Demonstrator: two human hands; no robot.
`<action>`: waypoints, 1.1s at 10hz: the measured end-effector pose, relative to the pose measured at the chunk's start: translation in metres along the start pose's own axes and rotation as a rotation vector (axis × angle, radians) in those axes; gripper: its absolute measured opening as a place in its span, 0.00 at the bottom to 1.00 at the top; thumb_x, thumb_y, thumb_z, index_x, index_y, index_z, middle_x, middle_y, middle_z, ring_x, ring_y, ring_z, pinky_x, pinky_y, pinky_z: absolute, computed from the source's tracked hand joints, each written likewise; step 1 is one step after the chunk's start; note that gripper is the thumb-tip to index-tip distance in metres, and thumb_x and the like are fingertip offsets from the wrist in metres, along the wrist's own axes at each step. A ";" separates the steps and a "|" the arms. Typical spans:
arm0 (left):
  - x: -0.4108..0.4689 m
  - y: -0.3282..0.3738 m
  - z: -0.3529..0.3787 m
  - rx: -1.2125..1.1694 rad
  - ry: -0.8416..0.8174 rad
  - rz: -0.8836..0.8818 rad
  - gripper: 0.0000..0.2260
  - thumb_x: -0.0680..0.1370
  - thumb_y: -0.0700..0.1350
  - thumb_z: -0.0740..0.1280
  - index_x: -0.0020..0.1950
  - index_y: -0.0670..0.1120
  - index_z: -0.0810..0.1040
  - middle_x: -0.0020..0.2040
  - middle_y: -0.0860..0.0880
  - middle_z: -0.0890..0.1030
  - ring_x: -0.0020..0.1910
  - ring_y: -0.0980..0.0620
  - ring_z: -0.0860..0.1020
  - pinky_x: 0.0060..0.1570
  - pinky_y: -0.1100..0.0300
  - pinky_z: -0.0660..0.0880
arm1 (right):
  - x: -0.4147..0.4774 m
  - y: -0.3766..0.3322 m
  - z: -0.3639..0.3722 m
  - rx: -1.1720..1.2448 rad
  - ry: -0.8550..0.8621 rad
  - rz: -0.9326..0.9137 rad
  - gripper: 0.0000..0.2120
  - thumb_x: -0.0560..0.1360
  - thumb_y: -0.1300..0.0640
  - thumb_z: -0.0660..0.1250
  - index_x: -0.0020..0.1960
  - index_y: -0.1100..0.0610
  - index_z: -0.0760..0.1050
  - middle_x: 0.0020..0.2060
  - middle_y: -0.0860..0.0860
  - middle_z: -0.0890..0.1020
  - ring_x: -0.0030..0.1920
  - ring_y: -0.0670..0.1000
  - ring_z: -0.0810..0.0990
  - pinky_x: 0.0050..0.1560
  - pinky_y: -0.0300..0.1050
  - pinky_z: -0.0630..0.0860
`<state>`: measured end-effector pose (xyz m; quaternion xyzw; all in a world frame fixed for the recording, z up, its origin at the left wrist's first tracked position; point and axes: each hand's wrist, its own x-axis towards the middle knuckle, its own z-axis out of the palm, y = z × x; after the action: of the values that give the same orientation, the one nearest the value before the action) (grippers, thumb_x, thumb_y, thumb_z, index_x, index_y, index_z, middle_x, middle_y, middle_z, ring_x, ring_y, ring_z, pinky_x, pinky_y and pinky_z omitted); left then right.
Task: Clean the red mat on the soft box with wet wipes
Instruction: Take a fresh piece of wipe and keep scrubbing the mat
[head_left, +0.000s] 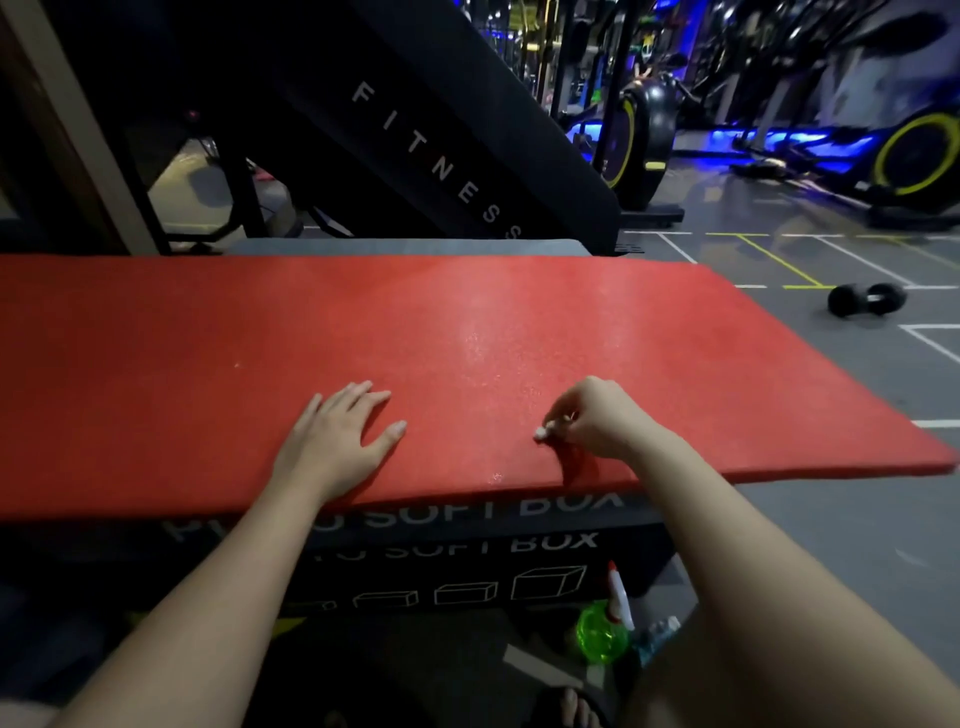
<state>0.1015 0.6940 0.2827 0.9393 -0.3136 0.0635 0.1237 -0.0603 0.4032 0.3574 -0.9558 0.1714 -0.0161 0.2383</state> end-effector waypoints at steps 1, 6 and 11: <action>0.000 -0.001 -0.001 -0.009 -0.010 0.002 0.36 0.76 0.74 0.45 0.79 0.59 0.64 0.81 0.56 0.62 0.81 0.57 0.56 0.80 0.51 0.49 | -0.026 -0.002 -0.012 -0.028 -0.232 -0.012 0.03 0.70 0.52 0.76 0.43 0.46 0.86 0.35 0.43 0.85 0.39 0.43 0.81 0.34 0.36 0.72; -0.003 0.001 -0.004 -0.028 -0.001 0.003 0.29 0.81 0.68 0.52 0.79 0.58 0.65 0.81 0.55 0.63 0.81 0.57 0.56 0.80 0.51 0.50 | -0.069 -0.013 0.009 -0.053 -0.006 -0.246 0.05 0.73 0.58 0.73 0.49 0.51 0.85 0.40 0.42 0.81 0.40 0.39 0.78 0.39 0.28 0.69; 0.003 -0.005 0.002 -0.055 0.012 -0.004 0.38 0.74 0.75 0.44 0.78 0.59 0.66 0.80 0.56 0.64 0.80 0.58 0.57 0.80 0.51 0.51 | -0.027 -0.017 0.005 -0.008 -0.157 -0.072 0.03 0.71 0.52 0.75 0.45 0.49 0.85 0.35 0.43 0.83 0.36 0.40 0.79 0.30 0.32 0.68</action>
<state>0.1068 0.6960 0.2800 0.9357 -0.3127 0.0602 0.1516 -0.0795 0.4287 0.3622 -0.9606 0.1180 0.0510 0.2462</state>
